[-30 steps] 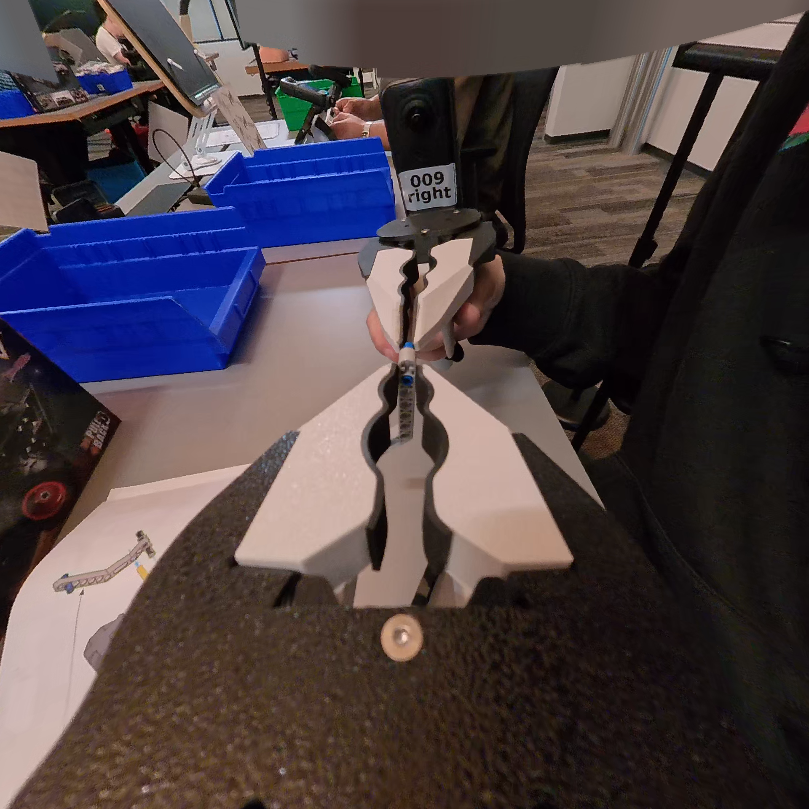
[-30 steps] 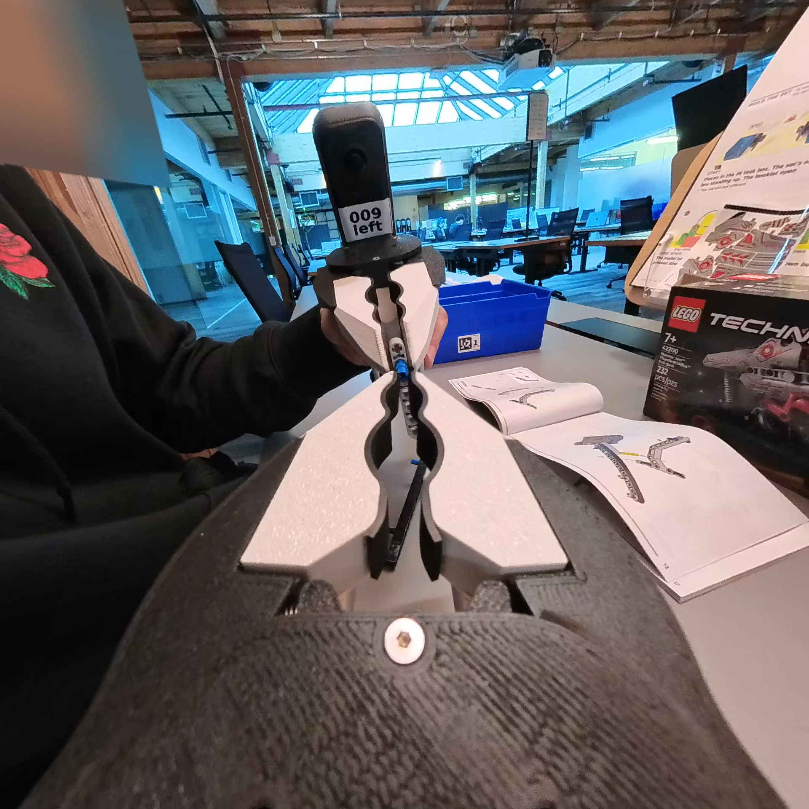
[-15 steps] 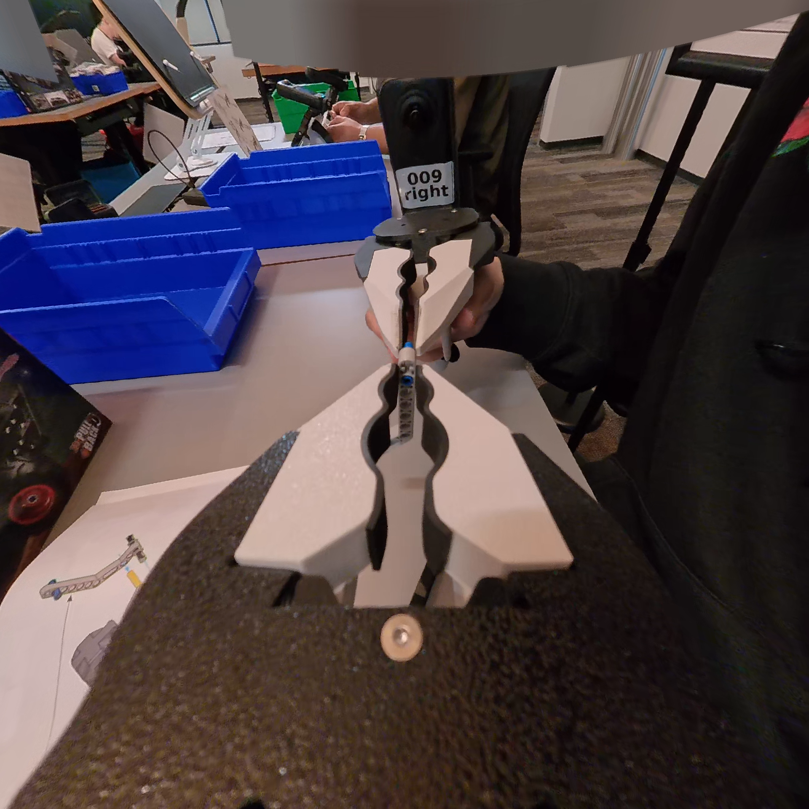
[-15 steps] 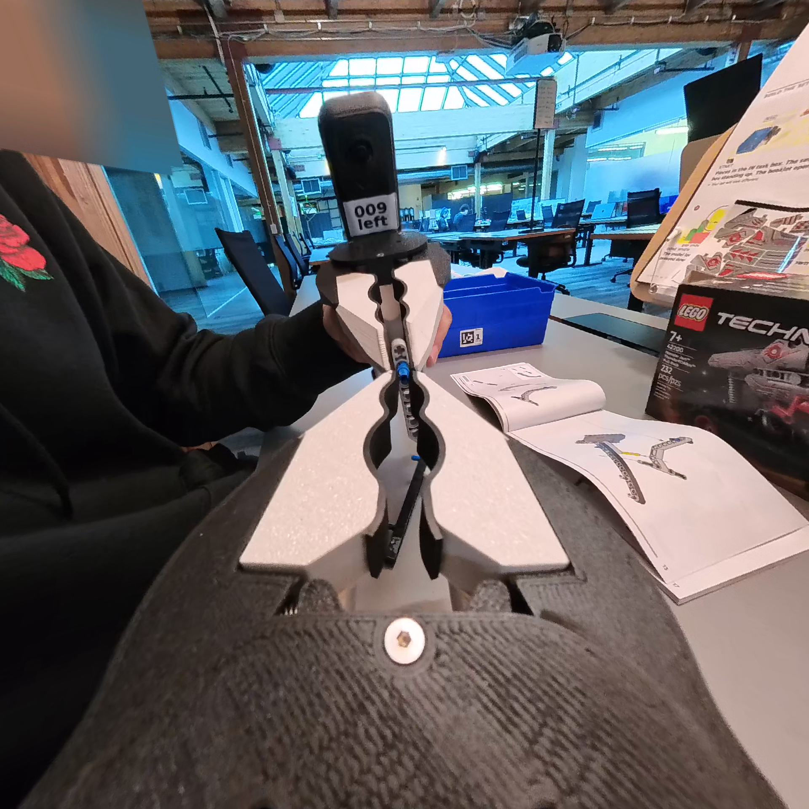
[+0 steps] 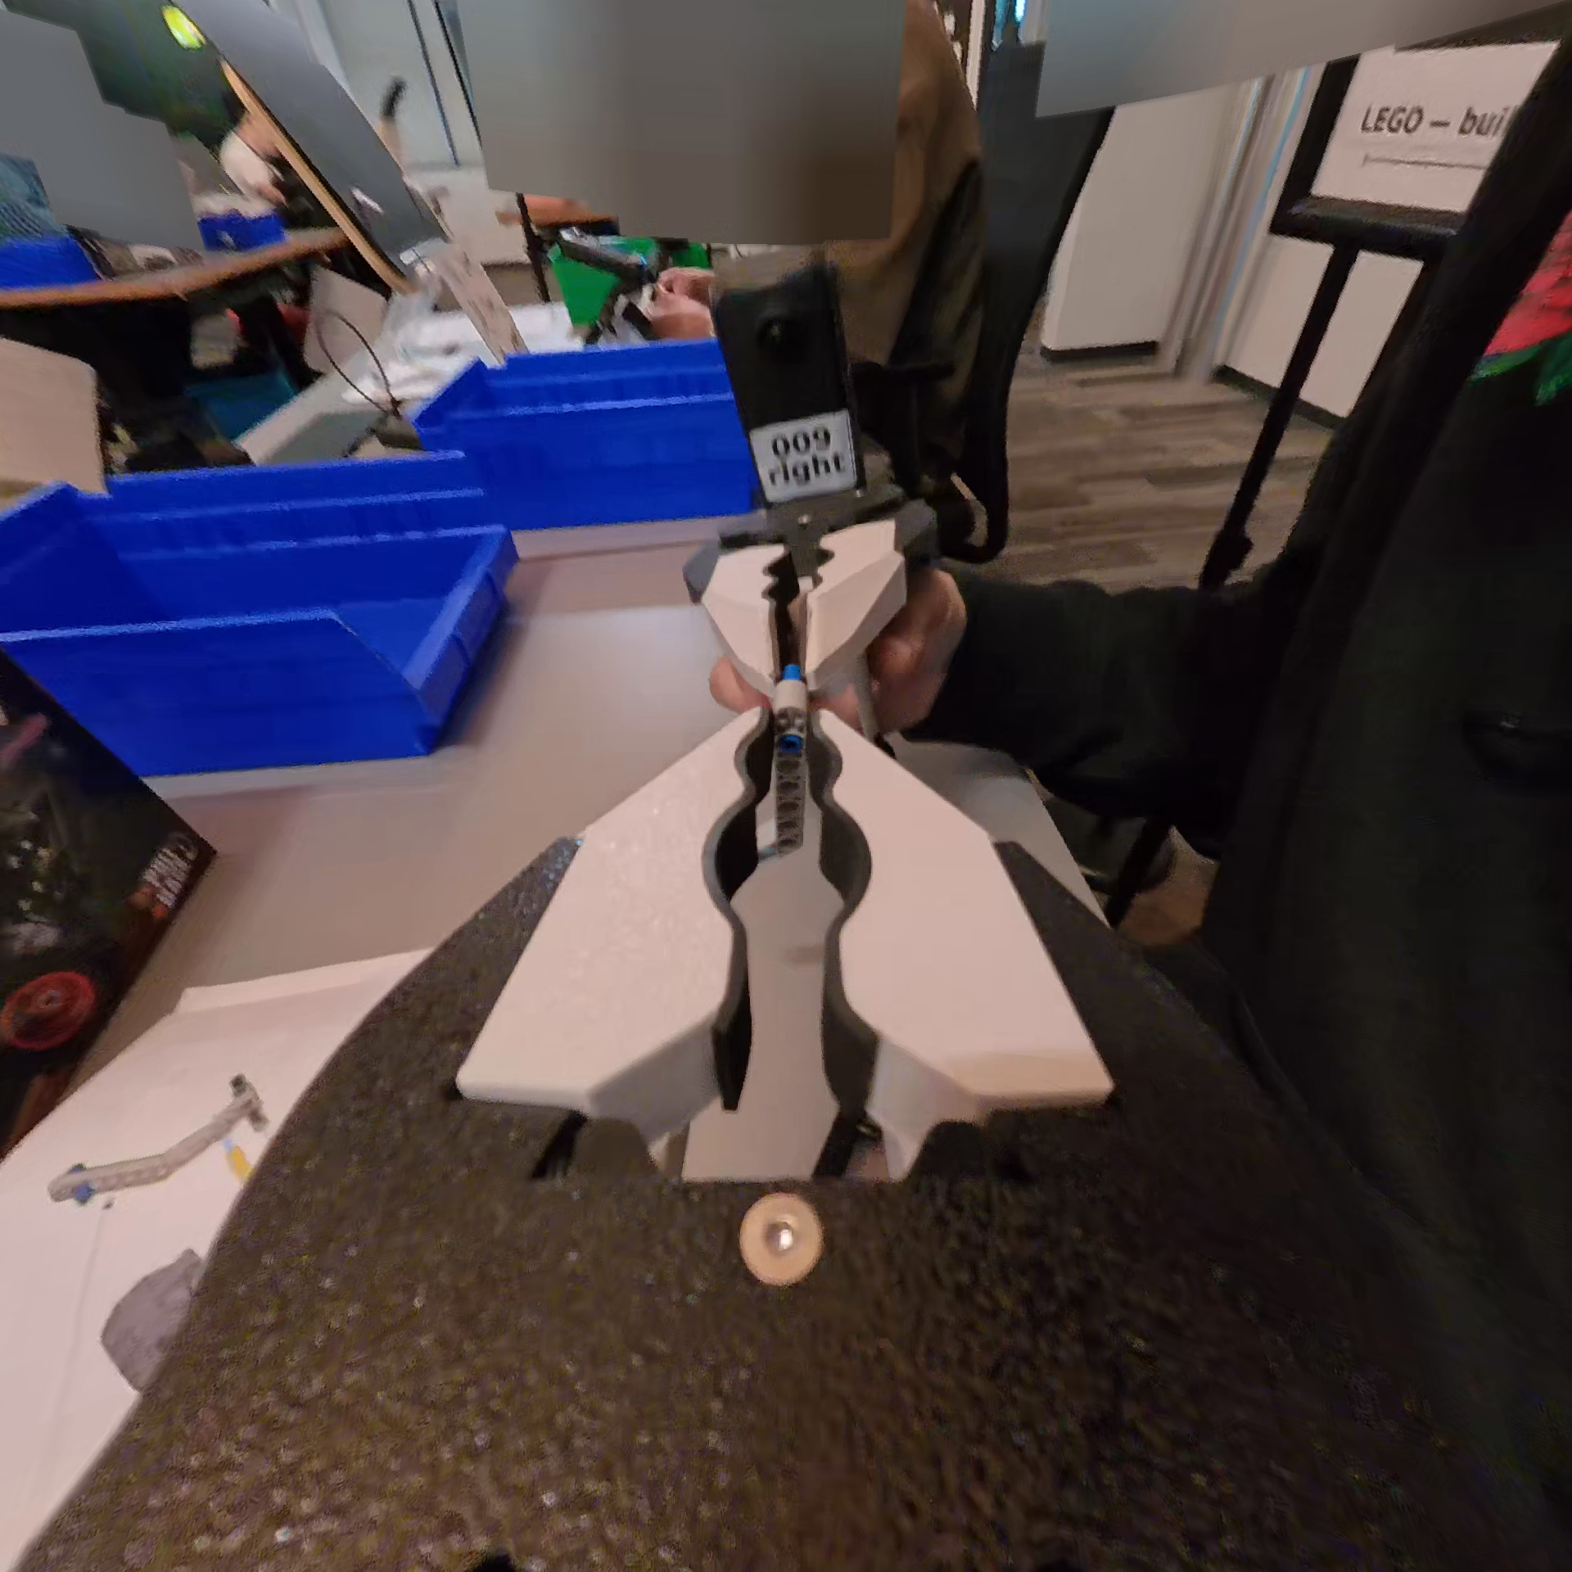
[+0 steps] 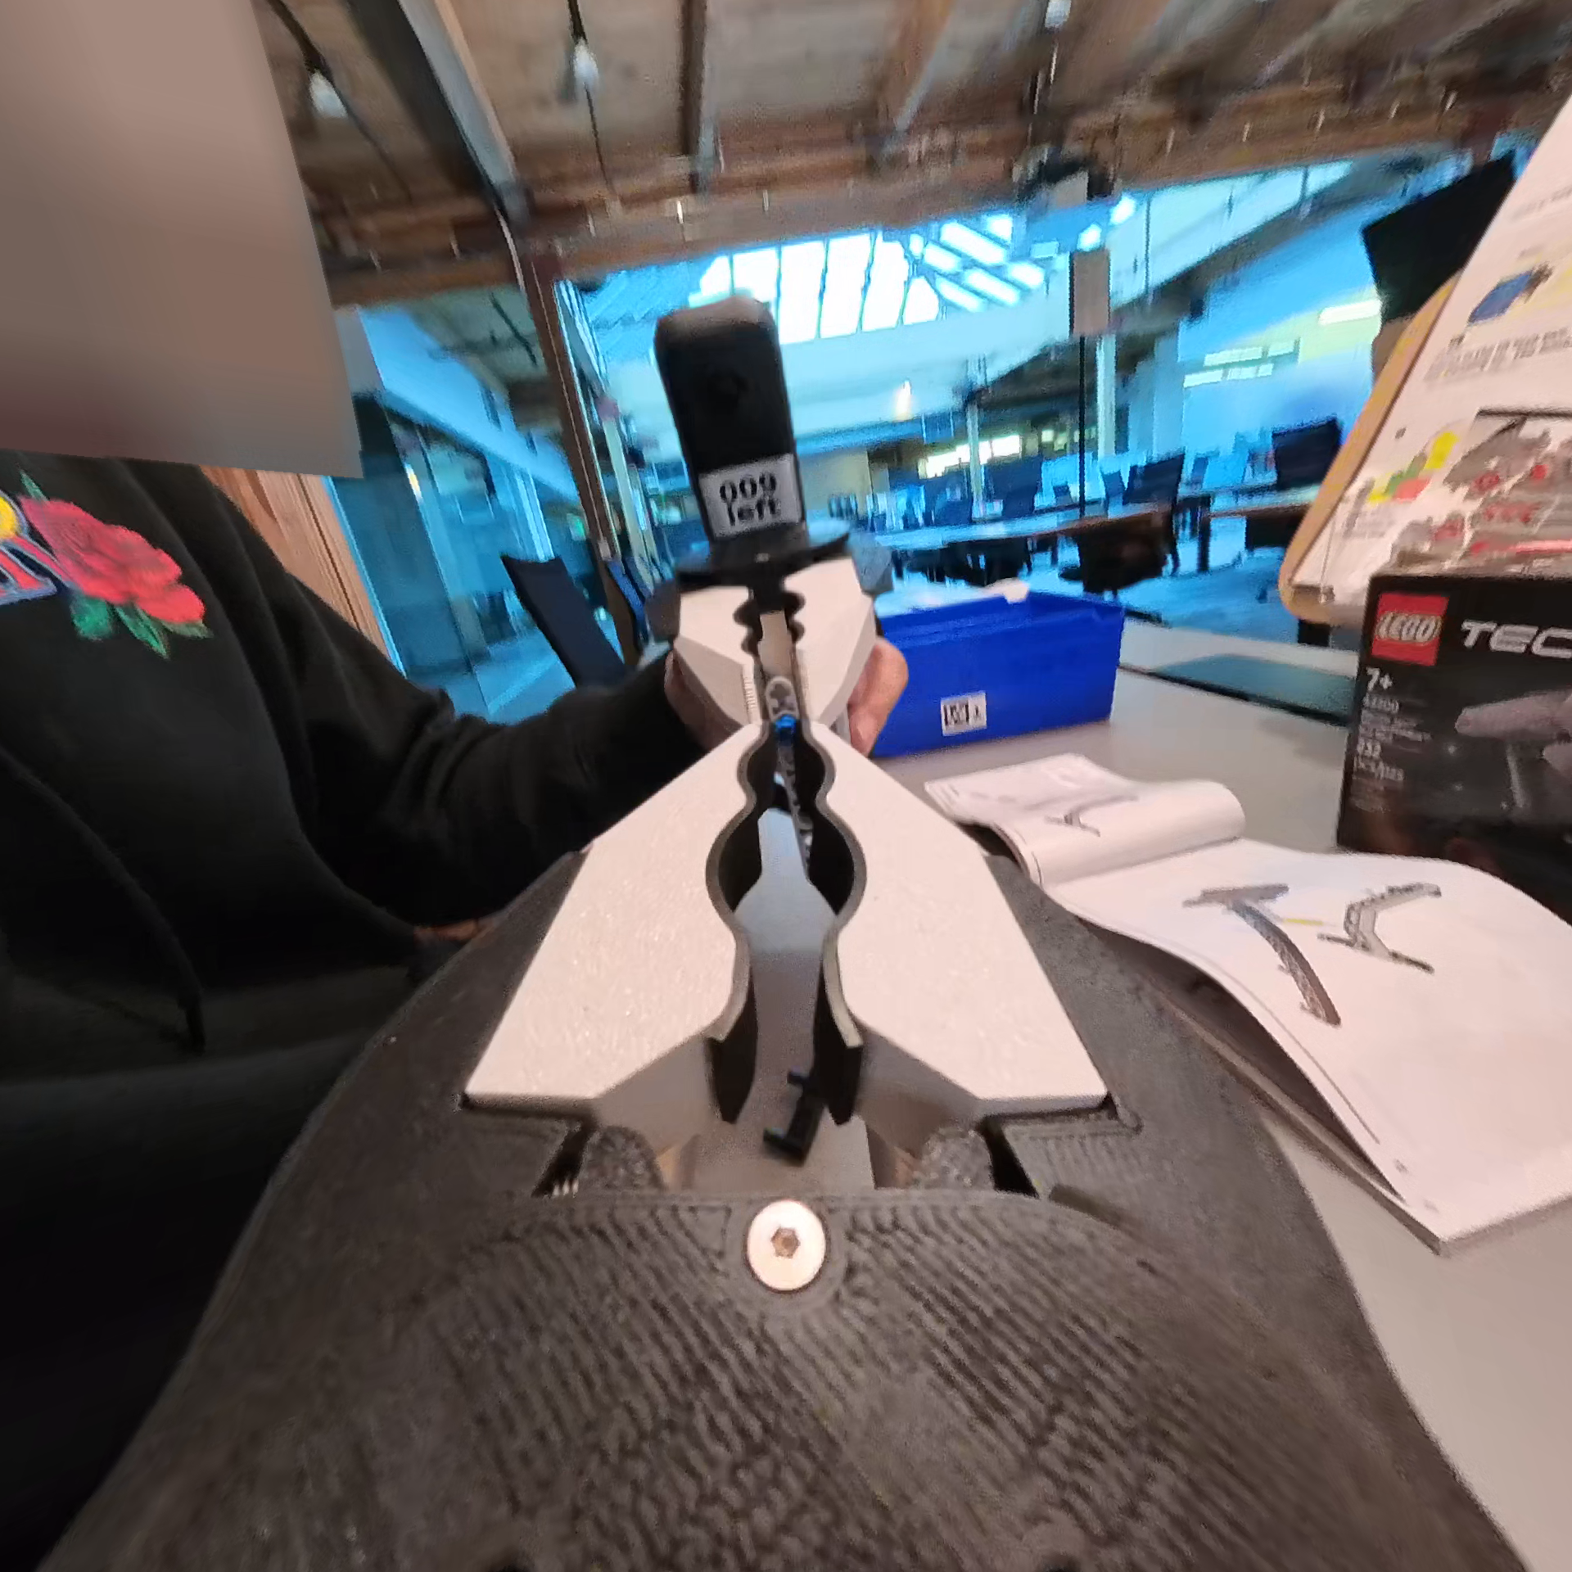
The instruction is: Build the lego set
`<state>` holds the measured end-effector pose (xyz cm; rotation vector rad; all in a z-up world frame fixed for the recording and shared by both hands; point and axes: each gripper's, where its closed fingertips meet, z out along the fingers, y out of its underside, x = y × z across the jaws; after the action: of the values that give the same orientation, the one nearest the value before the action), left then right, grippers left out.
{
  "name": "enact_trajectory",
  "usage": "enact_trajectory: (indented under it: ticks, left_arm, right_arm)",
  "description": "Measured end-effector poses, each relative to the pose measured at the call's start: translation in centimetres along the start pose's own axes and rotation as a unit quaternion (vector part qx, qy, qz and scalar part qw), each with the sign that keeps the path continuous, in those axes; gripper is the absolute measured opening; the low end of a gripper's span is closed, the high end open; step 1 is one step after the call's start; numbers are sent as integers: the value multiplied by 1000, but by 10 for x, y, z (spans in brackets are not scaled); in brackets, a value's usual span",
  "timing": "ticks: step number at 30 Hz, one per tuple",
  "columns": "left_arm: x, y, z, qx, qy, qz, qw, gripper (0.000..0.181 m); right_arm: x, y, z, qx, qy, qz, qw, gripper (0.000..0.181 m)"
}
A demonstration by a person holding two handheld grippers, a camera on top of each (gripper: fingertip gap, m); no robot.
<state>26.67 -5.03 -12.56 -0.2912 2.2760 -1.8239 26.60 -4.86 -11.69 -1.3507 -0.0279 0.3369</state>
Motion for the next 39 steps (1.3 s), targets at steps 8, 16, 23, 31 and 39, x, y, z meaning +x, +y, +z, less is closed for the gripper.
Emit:
enact_trajectory:
  ticks: [8,16,23,31,39]
  left_arm:
    - [-4,-17,0,47,-43,10,998,8]
    - [-1,-14,3,29,-43,27,998,5]
    - [2,6,11,-54,-29,55,997,5]
    - [-8,-12,6,36,-72,31,996,5]
    - [-27,-10,2,30,-144,-3,989,5]
  right_arm:
    - [-2,-21,-8,81,-20,18,996,1]
    - [-3,-22,-6,93,-35,40,994,1]
    - [-6,-7,6,45,-45,84,994,2]
    - [3,-24,-6,83,-10,69,994,1]
    - [22,-17,-6,50,71,38,995,0]
